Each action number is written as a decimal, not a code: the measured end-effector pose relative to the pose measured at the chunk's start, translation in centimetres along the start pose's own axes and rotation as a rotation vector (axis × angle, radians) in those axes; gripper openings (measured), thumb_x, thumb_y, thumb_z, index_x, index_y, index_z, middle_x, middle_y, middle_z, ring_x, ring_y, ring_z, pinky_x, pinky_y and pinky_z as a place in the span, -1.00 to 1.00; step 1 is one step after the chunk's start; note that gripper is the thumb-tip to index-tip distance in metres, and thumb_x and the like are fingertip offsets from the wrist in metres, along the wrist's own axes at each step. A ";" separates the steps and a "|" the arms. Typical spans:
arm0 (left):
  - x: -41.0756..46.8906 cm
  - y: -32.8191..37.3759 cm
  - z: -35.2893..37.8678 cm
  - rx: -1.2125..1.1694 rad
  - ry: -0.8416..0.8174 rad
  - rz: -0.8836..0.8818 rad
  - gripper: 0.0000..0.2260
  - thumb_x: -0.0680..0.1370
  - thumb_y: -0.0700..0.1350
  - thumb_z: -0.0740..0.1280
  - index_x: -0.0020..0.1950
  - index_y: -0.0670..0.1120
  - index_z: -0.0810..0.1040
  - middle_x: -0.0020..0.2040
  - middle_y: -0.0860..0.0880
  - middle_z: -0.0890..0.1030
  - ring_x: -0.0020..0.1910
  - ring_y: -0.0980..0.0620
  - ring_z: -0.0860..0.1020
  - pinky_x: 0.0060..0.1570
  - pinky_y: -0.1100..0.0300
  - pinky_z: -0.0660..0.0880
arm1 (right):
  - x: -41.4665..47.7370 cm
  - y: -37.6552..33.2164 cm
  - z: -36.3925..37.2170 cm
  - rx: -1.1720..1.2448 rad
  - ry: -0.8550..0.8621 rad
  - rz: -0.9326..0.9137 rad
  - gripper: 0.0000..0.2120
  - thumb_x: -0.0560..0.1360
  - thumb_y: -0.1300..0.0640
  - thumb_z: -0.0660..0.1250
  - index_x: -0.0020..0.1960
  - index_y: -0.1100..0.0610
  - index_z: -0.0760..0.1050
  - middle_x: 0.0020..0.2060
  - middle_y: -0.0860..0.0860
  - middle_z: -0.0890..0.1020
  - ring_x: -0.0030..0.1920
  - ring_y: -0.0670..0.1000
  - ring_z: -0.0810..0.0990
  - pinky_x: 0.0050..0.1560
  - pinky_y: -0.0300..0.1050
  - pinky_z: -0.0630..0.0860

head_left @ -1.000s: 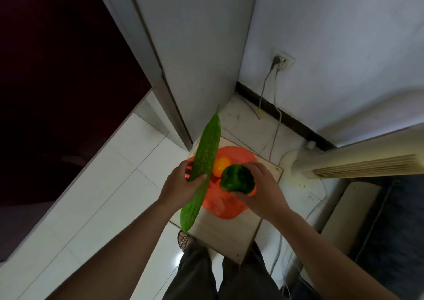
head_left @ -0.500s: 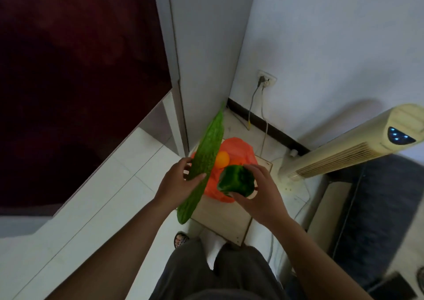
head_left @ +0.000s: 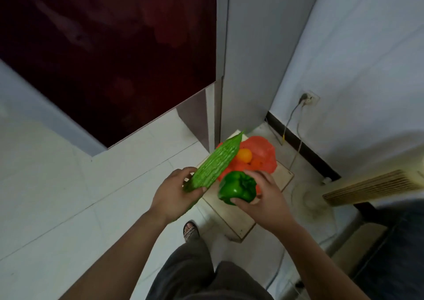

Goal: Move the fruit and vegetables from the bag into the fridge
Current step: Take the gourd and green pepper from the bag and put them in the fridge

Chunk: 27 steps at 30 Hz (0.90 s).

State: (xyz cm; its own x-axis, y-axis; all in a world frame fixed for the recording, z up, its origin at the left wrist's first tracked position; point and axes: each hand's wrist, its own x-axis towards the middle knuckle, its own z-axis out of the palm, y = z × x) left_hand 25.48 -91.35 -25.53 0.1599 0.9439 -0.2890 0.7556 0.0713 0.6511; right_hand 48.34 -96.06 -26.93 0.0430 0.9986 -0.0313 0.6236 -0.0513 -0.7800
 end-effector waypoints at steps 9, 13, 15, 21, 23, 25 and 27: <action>-7.4 -2.8 -3.2 -0.049 0.230 -0.147 -0.59 0.40 0.13 0.41 0.22 0.20 0.45 0.07 0.11 0.52 -0.02 0.13 0.52 0.00 0.17 0.50 | -0.4 -5.3 3.5 0.065 -0.230 -0.173 -0.32 0.20 -0.14 0.50 0.27 -0.04 0.41 0.12 -0.30 0.36 0.16 -0.15 0.44 0.13 -0.04 0.52; -9.7 -4.3 -5.0 -0.094 0.365 -0.187 -0.60 0.38 0.15 0.41 0.19 0.23 0.45 0.04 0.16 0.52 -0.05 0.19 0.53 -0.05 0.16 0.53 | 0.3 -8.4 5.3 0.067 -0.291 -0.252 -0.30 0.18 -0.21 0.47 0.27 -0.05 0.40 0.14 -0.32 0.37 0.17 -0.20 0.43 0.15 -0.11 0.51; -10.8 -5.6 -6.4 -0.142 0.414 -0.222 -0.61 0.37 0.15 0.41 0.18 0.24 0.45 0.03 0.18 0.51 -0.05 0.19 0.53 -0.05 0.15 0.54 | 0.6 -10.3 6.8 0.071 -0.307 -0.278 -0.30 0.19 -0.15 0.52 0.27 -0.06 0.38 0.15 -0.26 0.39 0.16 -0.19 0.43 0.09 -0.27 0.49; -14.9 -13.0 -12.5 -0.261 0.531 -0.303 -0.61 0.31 0.21 0.37 0.12 0.25 0.48 0.02 0.15 0.55 -0.06 0.20 0.54 -0.07 0.13 0.55 | 0.5 -18.5 14.7 0.086 -0.392 -0.397 -0.37 0.20 -0.06 0.55 0.21 -0.11 0.37 0.14 -0.30 0.37 0.14 -0.25 0.41 -0.08 -0.41 0.43; -16.5 -16.2 -14.8 -0.278 0.562 -0.319 -0.64 0.31 0.22 0.37 0.09 0.29 0.47 0.02 0.16 0.56 -0.06 0.20 0.54 -0.06 0.14 0.55 | 0.1 -21.4 18.2 0.073 -0.410 -0.439 -0.36 0.21 -0.08 0.54 0.22 -0.10 0.37 0.15 -0.26 0.38 0.13 -0.23 0.41 -0.07 -0.43 0.39; -18.1 -19.4 -17.4 -0.288 0.584 -0.337 -0.65 0.30 0.24 0.36 0.06 0.31 0.45 0.03 0.17 0.55 -0.06 0.21 0.54 -0.06 0.13 0.55 | -0.4 -24.4 21.6 0.063 -0.421 -0.463 -0.35 0.22 -0.10 0.53 0.24 -0.09 0.37 0.16 -0.25 0.37 0.13 -0.23 0.40 -0.04 -0.43 0.38; -19.5 -22.6 -20.0 -0.288 0.602 -0.354 -0.62 0.30 0.24 0.37 0.09 0.26 0.47 0.02 0.18 0.55 -0.08 0.21 0.54 -0.07 0.11 0.56 | -1.0 -27.3 25.0 0.066 -0.433 -0.482 -0.36 0.22 -0.10 0.53 0.24 -0.09 0.37 0.17 -0.25 0.37 0.14 -0.23 0.41 -0.05 -0.42 0.39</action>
State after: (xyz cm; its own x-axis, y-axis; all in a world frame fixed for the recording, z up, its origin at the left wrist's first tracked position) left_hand -7.37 -104.93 -20.57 -0.4986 0.8562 -0.1355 0.4885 0.4067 0.7720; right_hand 11.79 -95.27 -21.22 -0.5567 0.8255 0.0932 0.4446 0.3909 -0.8059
